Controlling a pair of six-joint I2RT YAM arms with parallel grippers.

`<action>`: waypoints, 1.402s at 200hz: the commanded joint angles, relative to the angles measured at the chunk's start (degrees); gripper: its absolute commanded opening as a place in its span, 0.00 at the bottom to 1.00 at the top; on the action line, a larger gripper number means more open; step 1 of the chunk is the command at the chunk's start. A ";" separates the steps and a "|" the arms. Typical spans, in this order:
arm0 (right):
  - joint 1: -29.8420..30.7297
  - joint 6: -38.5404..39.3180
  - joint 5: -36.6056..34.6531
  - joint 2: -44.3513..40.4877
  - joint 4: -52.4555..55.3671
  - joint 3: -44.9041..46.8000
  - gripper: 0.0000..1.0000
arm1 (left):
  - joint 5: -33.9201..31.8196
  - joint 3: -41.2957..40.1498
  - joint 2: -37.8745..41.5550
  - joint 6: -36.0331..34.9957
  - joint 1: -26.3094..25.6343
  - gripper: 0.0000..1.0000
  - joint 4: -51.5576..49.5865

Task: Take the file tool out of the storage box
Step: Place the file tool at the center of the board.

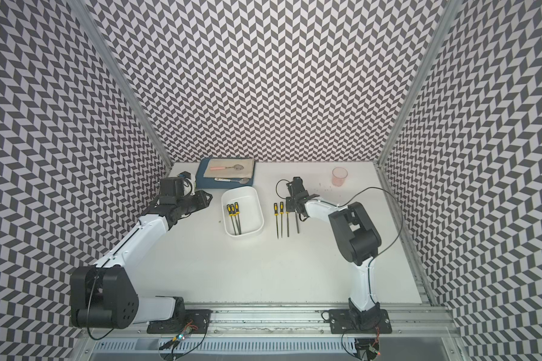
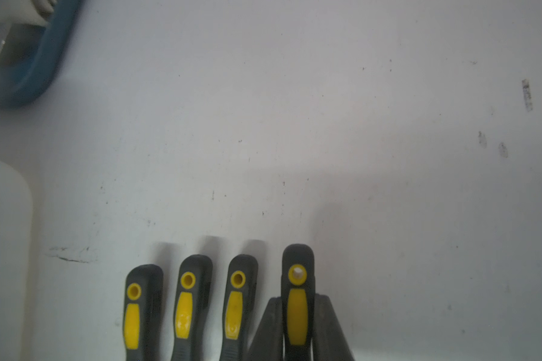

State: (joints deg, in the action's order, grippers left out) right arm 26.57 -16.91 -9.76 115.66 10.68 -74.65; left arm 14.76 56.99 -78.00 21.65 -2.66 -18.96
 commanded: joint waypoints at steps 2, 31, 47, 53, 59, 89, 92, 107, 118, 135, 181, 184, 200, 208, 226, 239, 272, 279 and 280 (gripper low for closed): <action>-0.03 0.47 -0.01 1.40 -2.48 -0.43 0.01 | 0.44 0.58 -0.57 -1.00 -0.39 0.32 -0.86; 0.10 0.47 -0.01 1.41 -3.03 0.04 0.01 | 0.42 0.58 -0.56 -1.02 -0.42 0.32 -0.90; 0.23 0.47 -0.01 1.42 -3.19 0.17 0.01 | 0.41 0.58 -0.66 -1.02 -0.40 0.32 -0.90; 0.36 0.47 -0.01 1.50 -3.16 0.17 0.01 | 0.41 0.58 -0.64 -1.03 -0.35 0.32 -0.98; 0.34 0.47 -0.01 1.57 -3.18 0.07 0.01 | 0.42 0.58 -0.57 -1.00 -0.42 0.32 -0.99; 0.72 0.47 -0.01 2.02 -2.76 -0.57 0.01 | 0.32 0.58 -0.65 -1.13 -0.38 0.32 -0.99; 0.78 0.47 -0.01 2.03 -2.76 -0.58 0.01 | 0.32 0.58 -0.66 -1.09 -0.34 0.32 -0.99; 0.92 0.47 -0.01 2.06 -2.71 -0.41 0.01 | 0.30 0.58 -0.71 -1.08 -0.40 0.32 -1.05; 0.98 0.47 -0.01 2.08 -2.71 -0.25 0.01 | 0.25 0.60 -0.50 -1.08 -0.42 0.32 -1.09; 0.97 0.47 -0.01 2.03 -2.94 0.08 0.01 | 0.23 0.58 -0.58 -1.08 -0.33 0.32 -1.10; 1.00 0.47 -0.01 2.20 -2.74 -0.17 0.01 | 0.24 0.66 -0.50 -1.17 -0.41 0.32 -1.08; 0.95 0.47 -0.01 2.28 -2.68 -0.27 0.01 | 0.26 0.66 -0.56 -1.21 -0.34 0.32 -1.08; 0.94 0.47 -0.01 2.52 -2.20 -0.62 0.01 | 0.18 0.66 -0.50 -1.17 -0.37 0.32 -1.08; 0.98 0.47 -0.01 2.60 -2.16 -0.76 0.01 | 0.25 0.66 -0.45 -1.17 -0.42 0.32 -1.08; 1.00 0.47 -0.01 2.80 -1.96 -0.84 0.01 | 0.23 0.66 -0.38 -1.23 -0.39 0.32 -1.10; 0.95 0.47 -0.01 2.85 -1.94 -0.68 0.01 | 0.18 0.66 -0.43 -1.23 -0.37 0.32 -1.12; 0.96 0.47 -0.01 2.87 -2.15 -0.57 0.01 | 0.27 0.71 -0.52 -1.17 -0.38 0.32 -1.01; 0.96 0.47 -0.01 2.76 -2.11 -0.66 0.01 | 0.34 0.68 -0.55 -1.17 -0.40 0.32 -1.08; 0.95 0.47 -0.01 2.74 -2.09 -0.73 0.01 | 0.35 0.72 -0.57 -1.17 -0.41 0.32 -1.03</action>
State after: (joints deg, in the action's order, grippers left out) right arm 27.24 -16.91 -9.61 117.47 10.20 -74.63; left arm 14.76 56.99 -78.02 21.23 -2.66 -19.33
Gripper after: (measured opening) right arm 0.157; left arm 0.320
